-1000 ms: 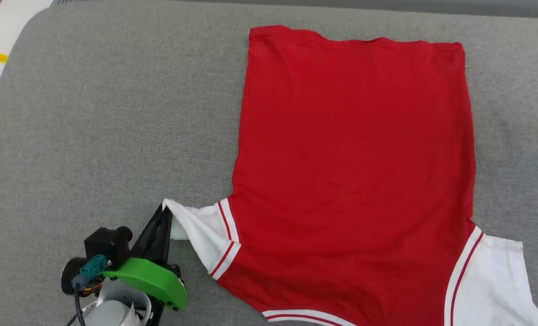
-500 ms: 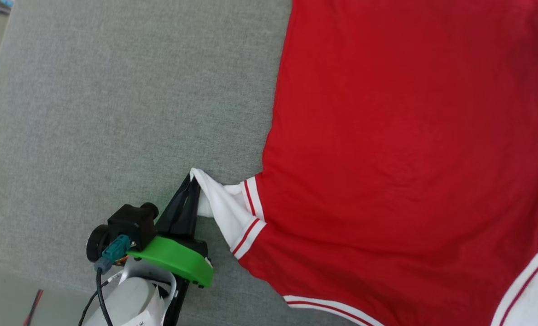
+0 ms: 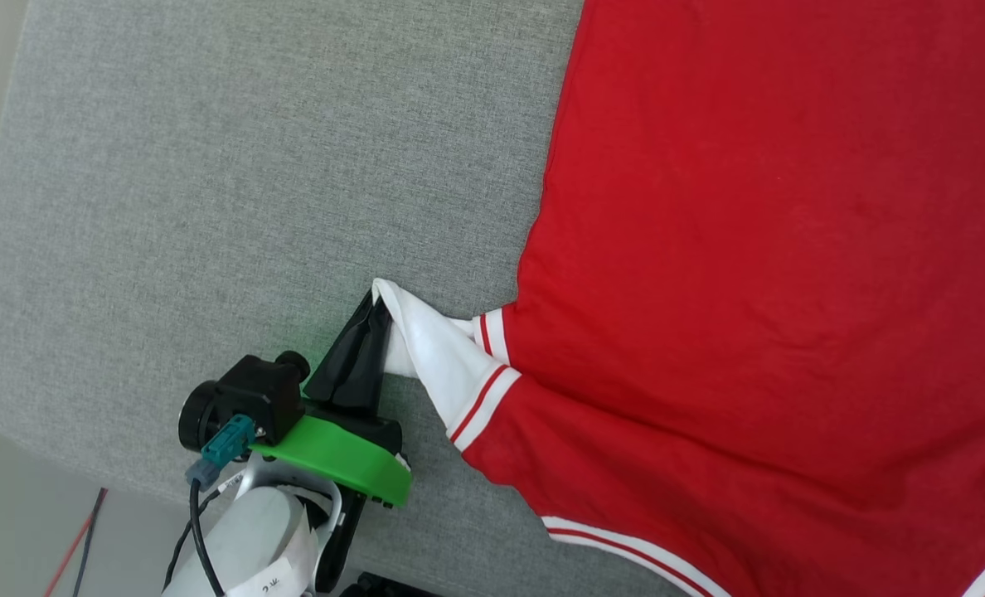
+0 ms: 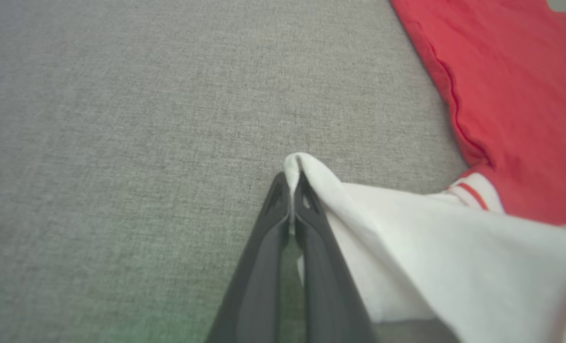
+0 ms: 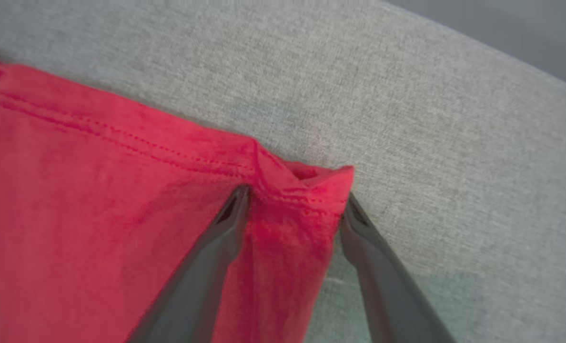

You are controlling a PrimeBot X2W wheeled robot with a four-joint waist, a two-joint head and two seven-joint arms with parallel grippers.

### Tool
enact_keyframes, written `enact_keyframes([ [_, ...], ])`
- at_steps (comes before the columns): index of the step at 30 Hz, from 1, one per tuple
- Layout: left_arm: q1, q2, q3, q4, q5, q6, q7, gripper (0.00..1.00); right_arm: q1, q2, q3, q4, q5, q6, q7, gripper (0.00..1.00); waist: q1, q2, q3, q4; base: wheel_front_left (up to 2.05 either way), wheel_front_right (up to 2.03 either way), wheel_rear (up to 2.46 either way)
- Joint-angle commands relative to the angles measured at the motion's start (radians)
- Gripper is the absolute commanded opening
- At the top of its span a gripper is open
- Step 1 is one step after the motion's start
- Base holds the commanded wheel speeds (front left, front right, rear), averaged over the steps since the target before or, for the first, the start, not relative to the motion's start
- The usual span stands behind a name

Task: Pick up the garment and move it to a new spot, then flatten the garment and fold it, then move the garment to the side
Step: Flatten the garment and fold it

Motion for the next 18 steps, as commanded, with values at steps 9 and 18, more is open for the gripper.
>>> enact_keyframes([
  [9, 0.022, -0.015, 0.044, 0.043, 0.017, -0.022, -0.003, 0.0, 0.032, 0.004, 0.135, 0.008, 0.02, -0.001, -0.098, 0.0, 0.0001, 0.0, -0.106, -0.048, 0.0, 0.0, 0.0],
  [18, 0.099, -0.003, 0.071, 0.074, 0.01, -0.017, -0.003, 0.0, 0.111, -0.104, 0.263, -0.128, 0.138, -0.001, -0.195, 0.0, 0.0001, 0.0, -0.273, -0.11, 0.0, 0.0, 0.0],
])
